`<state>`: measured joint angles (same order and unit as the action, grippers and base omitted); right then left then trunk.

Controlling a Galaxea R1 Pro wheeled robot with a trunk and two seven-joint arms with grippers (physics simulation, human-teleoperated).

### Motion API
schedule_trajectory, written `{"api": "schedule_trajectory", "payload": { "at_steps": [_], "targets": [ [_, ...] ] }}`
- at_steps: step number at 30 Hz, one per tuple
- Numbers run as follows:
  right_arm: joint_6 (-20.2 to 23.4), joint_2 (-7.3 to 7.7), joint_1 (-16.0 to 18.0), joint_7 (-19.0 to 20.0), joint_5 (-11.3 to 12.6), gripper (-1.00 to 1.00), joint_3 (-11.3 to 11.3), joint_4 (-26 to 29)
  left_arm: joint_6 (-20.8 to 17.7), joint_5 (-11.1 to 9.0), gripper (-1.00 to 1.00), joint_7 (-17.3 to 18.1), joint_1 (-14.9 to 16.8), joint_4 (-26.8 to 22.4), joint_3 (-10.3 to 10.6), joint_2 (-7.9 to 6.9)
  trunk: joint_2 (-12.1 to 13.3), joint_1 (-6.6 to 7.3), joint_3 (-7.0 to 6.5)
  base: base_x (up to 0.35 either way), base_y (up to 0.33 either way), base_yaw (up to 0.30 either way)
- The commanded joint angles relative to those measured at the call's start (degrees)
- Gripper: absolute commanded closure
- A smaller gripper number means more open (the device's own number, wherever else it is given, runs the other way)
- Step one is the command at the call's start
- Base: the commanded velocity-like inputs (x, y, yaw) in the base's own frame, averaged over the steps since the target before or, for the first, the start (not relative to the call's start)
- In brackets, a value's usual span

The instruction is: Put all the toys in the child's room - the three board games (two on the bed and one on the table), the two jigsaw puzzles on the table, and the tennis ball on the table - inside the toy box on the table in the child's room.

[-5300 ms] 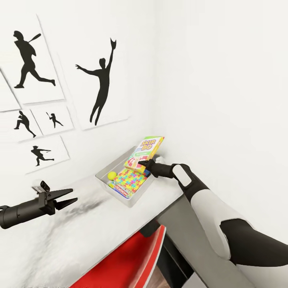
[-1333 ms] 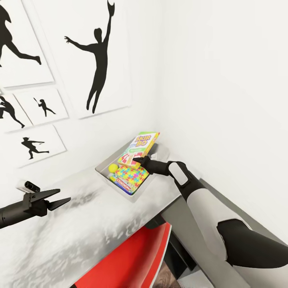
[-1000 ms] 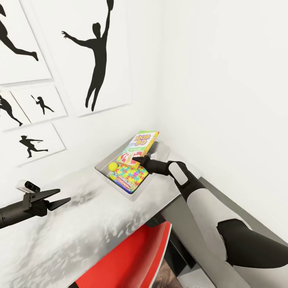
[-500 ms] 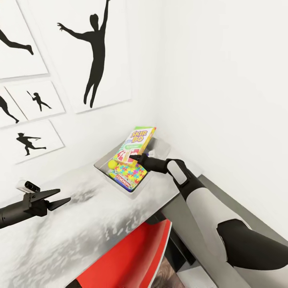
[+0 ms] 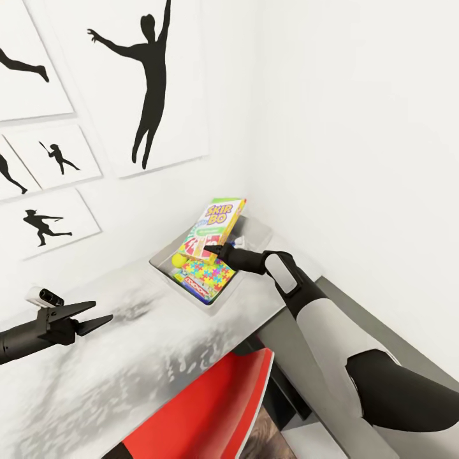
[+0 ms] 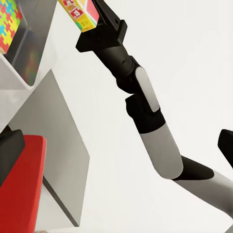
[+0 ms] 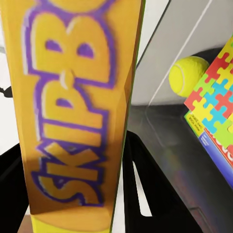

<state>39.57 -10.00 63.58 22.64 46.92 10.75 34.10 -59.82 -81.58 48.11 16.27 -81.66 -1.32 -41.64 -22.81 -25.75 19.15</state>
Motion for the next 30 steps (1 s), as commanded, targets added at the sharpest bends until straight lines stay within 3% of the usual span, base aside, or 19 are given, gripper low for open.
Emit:
{"api": "schedule_trajectory", "payload": {
  "at_steps": [1,21,22,30],
  "targets": [
    [0.2,0.0,0.1,0.1,0.0,1.0,0.0,0.0,-0.2,0.1,-1.0,0.2,0.0,0.0,0.0,-0.02,-0.1,-0.03,0.1,0.0,0.0,0.0],
    [0.5,0.0,0.1,0.1,0.3,1.0,0.0,-0.2,-0.2,0.1,-1.0,0.2,0.0,0.0,0.1,-0.02,-0.1,-0.03,0.11,0.0,0.0,0.0],
    [0.5,0.0,0.1,0.1,0.3,-1.0,0.0,-0.3,-0.2,0.1,-1.0,0.2,0.0,0.0,0.1,-0.02,-0.1,-0.03,0.11,0.0,0.0,0.0],
    [0.5,0.0,0.1,0.1,0.2,-1.0,0.1,-0.4,-0.2,0.1,-1.0,0.2,0.0,0.0,0.1,-0.02,-0.1,-0.03,0.11,0.0,0.0,0.0]
  ]
}}
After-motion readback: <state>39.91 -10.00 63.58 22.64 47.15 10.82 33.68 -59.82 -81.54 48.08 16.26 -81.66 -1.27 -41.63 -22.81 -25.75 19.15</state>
